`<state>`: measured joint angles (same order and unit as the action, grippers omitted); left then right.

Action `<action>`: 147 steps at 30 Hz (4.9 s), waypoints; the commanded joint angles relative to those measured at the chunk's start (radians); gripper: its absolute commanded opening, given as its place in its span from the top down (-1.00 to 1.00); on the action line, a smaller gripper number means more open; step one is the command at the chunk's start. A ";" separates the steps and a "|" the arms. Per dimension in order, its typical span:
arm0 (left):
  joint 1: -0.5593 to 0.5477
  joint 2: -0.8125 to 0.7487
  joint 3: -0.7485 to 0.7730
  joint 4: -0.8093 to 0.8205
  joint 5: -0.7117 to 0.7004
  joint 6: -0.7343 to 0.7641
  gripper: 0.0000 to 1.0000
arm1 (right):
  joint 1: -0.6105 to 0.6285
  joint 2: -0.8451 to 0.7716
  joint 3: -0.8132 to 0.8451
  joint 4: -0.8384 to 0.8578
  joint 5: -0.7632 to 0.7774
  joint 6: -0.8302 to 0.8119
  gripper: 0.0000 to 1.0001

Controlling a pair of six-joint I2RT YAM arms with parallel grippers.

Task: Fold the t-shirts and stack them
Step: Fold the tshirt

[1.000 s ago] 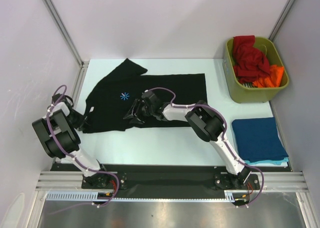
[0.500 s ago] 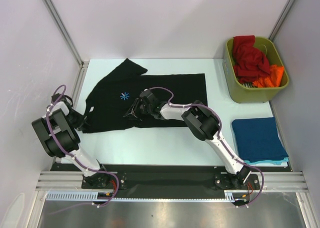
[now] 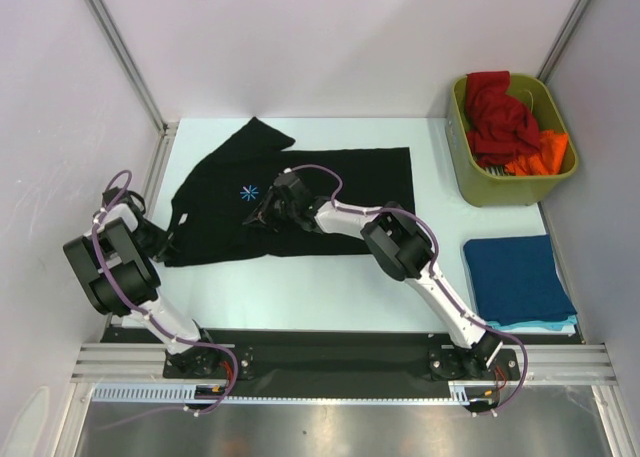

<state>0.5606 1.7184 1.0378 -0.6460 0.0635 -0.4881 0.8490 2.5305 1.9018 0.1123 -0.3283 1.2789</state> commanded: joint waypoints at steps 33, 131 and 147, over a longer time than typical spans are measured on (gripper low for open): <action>-0.123 -0.260 -0.182 0.173 0.214 0.019 0.10 | -0.116 -0.170 0.017 -0.356 -0.328 -0.559 -0.22; -0.242 -0.068 -0.008 0.460 0.372 -0.113 0.14 | -0.251 0.088 0.384 -0.075 -0.354 -0.251 0.04; -0.102 -0.267 -0.260 0.287 0.095 -0.046 0.27 | -0.054 0.145 0.373 -0.086 -0.066 -0.447 0.62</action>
<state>0.4274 1.4807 0.7712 -0.3370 0.2085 -0.5671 0.8246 2.6633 2.2719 -0.0345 -0.4847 0.8845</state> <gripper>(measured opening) 0.371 0.195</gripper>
